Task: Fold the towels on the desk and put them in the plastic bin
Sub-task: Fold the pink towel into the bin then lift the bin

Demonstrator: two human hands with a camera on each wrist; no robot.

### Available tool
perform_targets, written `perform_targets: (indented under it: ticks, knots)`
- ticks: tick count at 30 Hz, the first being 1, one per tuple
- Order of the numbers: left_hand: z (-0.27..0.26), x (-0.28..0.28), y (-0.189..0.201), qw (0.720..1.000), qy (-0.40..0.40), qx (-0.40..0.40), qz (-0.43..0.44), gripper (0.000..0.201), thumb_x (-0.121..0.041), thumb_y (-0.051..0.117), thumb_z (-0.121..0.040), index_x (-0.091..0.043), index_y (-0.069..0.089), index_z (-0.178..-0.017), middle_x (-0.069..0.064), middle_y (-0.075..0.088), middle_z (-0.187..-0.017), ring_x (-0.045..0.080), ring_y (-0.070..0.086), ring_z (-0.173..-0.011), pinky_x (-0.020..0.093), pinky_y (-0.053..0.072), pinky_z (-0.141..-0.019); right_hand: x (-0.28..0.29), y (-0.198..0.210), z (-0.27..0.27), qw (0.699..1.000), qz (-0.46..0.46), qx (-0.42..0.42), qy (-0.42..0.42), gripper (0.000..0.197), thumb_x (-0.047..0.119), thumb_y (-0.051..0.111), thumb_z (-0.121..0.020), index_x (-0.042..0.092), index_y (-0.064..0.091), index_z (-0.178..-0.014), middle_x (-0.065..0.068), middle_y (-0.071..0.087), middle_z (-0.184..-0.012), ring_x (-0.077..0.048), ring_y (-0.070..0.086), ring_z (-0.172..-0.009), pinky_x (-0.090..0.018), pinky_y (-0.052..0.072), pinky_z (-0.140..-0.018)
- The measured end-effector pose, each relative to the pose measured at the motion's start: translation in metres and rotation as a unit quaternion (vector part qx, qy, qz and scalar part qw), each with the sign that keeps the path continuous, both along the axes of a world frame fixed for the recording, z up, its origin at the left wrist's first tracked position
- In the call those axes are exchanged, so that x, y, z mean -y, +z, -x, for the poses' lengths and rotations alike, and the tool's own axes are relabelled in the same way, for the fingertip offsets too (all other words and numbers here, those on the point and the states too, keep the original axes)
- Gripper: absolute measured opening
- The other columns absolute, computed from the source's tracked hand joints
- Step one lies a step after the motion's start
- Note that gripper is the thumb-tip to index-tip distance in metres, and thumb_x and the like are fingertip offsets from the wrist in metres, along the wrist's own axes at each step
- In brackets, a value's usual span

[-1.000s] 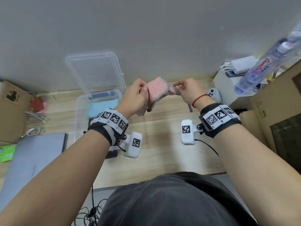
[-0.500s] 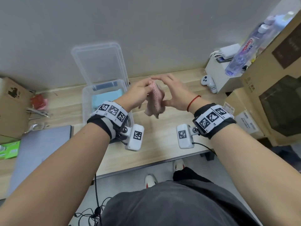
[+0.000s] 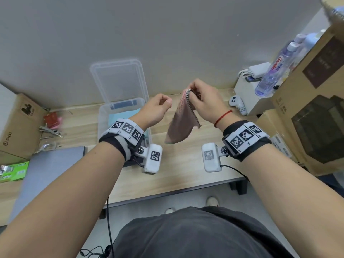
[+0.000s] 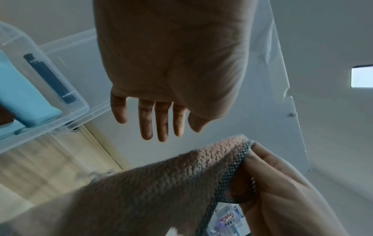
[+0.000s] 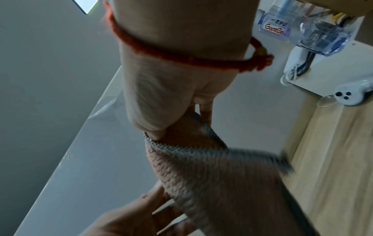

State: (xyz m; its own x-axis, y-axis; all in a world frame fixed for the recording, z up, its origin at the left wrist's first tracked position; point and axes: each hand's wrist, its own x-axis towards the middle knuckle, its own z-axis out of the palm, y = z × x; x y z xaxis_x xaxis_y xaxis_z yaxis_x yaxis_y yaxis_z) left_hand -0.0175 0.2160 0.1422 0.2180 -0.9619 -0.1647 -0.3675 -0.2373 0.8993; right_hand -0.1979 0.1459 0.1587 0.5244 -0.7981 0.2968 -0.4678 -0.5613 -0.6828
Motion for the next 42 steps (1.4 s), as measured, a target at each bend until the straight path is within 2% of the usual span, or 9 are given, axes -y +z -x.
perform_targets:
  ticks: [8,11,14,17,26,33,36,40,42]
  knots:
    - [0.046,0.008,0.028,0.995,-0.094,-0.006,0.02,0.058,-0.027,0.09,-0.064,-0.023,0.059,-0.113,-0.001,0.067,-0.103,0.011,0.067,-0.084,0.024,0.055,-0.079,0.023,0.016,0.008,0.99,0.078,-0.108,-0.045,0.024,0.044,0.062,-0.088,0.02,0.064,-0.092,-0.004,0.071,-0.089,-0.027,0.062,-0.087,-0.03,0.039,-0.074]
    - [0.066,0.018,0.026,0.998,-0.044,0.034,0.043,0.05,-0.025,0.084,-0.07,-0.022,0.06,-0.114,-0.012,0.067,-0.099,0.001,0.063,-0.09,0.019,0.052,-0.082,0.03,0.022,0.012,0.99,0.073,-0.109,-0.044,0.026,0.049,0.063,-0.084,0.023,0.066,-0.085,-0.004,0.07,-0.082,-0.026,0.061,-0.082,-0.029,0.042,-0.072]
    - [0.068,0.032,0.021,0.988,0.039,0.147,0.032,0.022,-0.014,0.066,-0.077,-0.024,0.057,-0.094,-0.009,0.062,-0.085,0.016,0.059,-0.082,0.027,0.047,-0.076,0.042,0.025,0.023,0.99,0.076,-0.106,-0.052,0.028,0.052,0.062,-0.082,0.024,0.066,-0.082,-0.003,0.067,-0.077,-0.026,0.059,-0.078,-0.031,0.045,-0.071]
    - [0.062,0.038,0.018,0.978,0.045,0.203,0.012,0.022,-0.011,0.062,-0.079,-0.031,0.058,-0.087,-0.008,0.063,-0.084,0.017,0.062,-0.078,0.027,0.049,-0.075,0.056,0.025,0.039,0.988,0.088,-0.11,-0.062,0.031,0.053,0.064,-0.084,0.023,0.067,-0.086,-0.001,0.063,-0.074,-0.025,0.057,-0.076,-0.032,0.045,-0.07]
    - [0.042,0.045,0.012,0.961,0.046,0.27,0.04,0.023,-0.013,0.051,-0.095,-0.018,0.07,-0.108,0.002,0.071,-0.104,0.022,0.062,-0.099,0.024,0.039,-0.081,0.086,0.015,0.064,0.99,0.08,-0.089,-0.071,0.029,0.047,0.064,-0.088,0.018,0.071,-0.091,0.0,0.066,-0.087,-0.019,0.058,-0.083,-0.026,0.038,-0.072]
    - [0.021,0.046,0.004,0.968,0.084,0.228,0.058,0.013,-0.033,0.068,-0.088,-0.023,0.075,-0.086,-0.007,0.071,-0.075,0.013,0.063,-0.073,0.028,0.049,-0.074,0.111,-0.013,0.088,0.993,-0.097,-0.026,-0.069,0.033,0.06,0.069,-0.075,0.027,0.069,-0.075,0.009,0.069,-0.07,-0.012,0.066,-0.071,-0.029,0.053,-0.065]
    - [0.014,0.042,-0.015,0.985,0.079,0.148,0.034,0.016,-0.035,0.07,-0.086,-0.026,0.072,-0.074,-0.015,0.066,-0.063,0.004,0.057,-0.062,0.025,0.044,-0.067,0.114,-0.031,0.1,0.983,-0.178,-0.04,-0.025,0.025,0.049,0.07,-0.083,0.024,0.072,-0.076,0.004,0.069,-0.068,-0.012,0.061,-0.059,-0.028,0.051,-0.055]
    - [0.006,0.037,-0.04,0.99,0.043,0.132,-0.038,0.021,-0.034,0.066,-0.09,-0.016,0.075,-0.086,-0.003,0.068,-0.072,0.011,0.058,-0.068,0.029,0.047,-0.074,0.113,-0.064,0.109,0.957,-0.276,-0.092,0.021,0.015,0.029,0.069,-0.089,0.015,0.072,-0.087,0.0,0.069,-0.076,-0.01,0.06,-0.068,-0.02,0.05,-0.07]
    - [0.003,0.04,-0.049,0.987,0.031,0.154,-0.038,0.022,-0.03,0.061,-0.094,-0.013,0.073,-0.088,0.004,0.07,-0.078,0.015,0.058,-0.072,0.034,0.049,-0.079,0.119,-0.083,0.107,0.95,-0.303,-0.076,0.011,0.011,0.022,0.068,-0.091,0.014,0.072,-0.084,-0.002,0.07,-0.078,-0.013,0.063,-0.073,-0.033,0.054,-0.084]
